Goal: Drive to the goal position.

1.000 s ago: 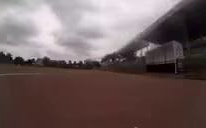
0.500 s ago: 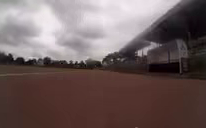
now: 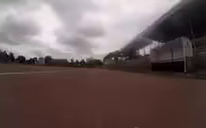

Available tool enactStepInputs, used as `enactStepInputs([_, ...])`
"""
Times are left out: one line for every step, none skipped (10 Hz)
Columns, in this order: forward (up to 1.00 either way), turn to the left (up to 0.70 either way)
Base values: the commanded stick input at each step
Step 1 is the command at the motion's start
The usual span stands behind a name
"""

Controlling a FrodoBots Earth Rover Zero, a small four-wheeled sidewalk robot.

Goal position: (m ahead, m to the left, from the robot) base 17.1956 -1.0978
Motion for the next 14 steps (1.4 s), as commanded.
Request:
enactStepInputs([0.7, 0.0])
enactStepInputs([0.7, 0.0])
enactStepInputs([0.7, 0.0])
enactStepInputs([0.7, 0.0])
enactStepInputs([0.7, 0.0])
enactStepInputs([0.7, 0.0])
enactStepInputs([0.7, 0.0])
enactStepInputs([0.7, 0.0])
enactStepInputs([0.7, 0.0])
enactStepInputs([0.7, 0.0])
enactStepInputs([0.7, 0.0])
enactStepInputs([0.7, 0.0])
enactStepInputs([0.7, 0.0])
enactStepInputs([0.7, 0.0])
